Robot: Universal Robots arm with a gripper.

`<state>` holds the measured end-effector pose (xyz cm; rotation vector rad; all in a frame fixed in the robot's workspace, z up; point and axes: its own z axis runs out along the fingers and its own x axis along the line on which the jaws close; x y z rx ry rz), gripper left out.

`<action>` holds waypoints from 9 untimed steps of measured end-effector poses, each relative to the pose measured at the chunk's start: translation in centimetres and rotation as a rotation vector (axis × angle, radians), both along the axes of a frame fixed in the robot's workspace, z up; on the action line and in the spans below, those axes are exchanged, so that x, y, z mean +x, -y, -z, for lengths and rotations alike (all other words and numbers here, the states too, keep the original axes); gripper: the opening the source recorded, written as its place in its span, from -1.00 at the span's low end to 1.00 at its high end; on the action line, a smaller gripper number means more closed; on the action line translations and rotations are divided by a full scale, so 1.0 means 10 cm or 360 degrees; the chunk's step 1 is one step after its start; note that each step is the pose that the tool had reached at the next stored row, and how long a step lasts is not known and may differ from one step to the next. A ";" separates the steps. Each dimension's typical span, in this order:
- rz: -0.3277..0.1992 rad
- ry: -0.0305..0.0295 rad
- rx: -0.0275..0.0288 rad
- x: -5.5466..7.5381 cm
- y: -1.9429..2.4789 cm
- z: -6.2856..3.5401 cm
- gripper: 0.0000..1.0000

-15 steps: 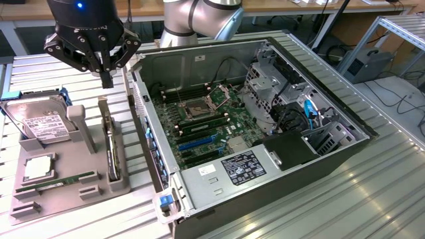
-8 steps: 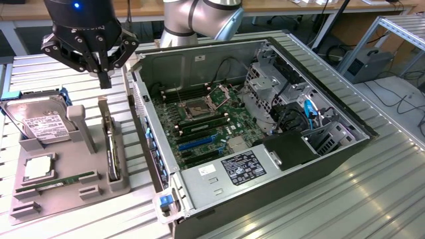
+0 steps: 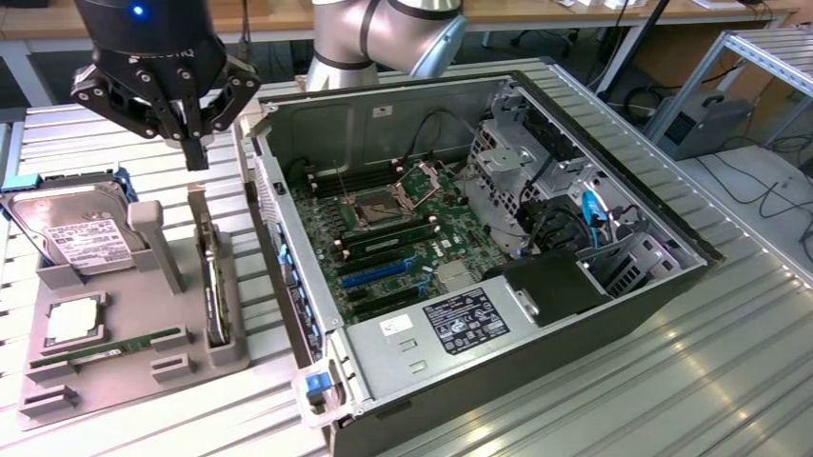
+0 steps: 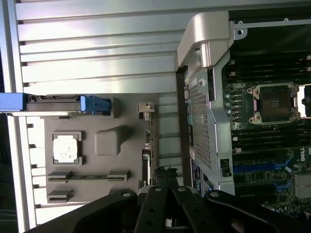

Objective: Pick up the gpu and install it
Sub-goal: 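Reach for the gpu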

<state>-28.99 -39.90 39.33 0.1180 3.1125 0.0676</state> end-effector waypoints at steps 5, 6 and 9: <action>0.0000 0.00000 0.00000 -0.02 0.000 0.000 -0.79; 0.0000 0.00000 0.00001 -0.03 0.000 0.000 -0.79; 0.0000 0.00000 0.00000 -0.05 0.000 0.000 -0.79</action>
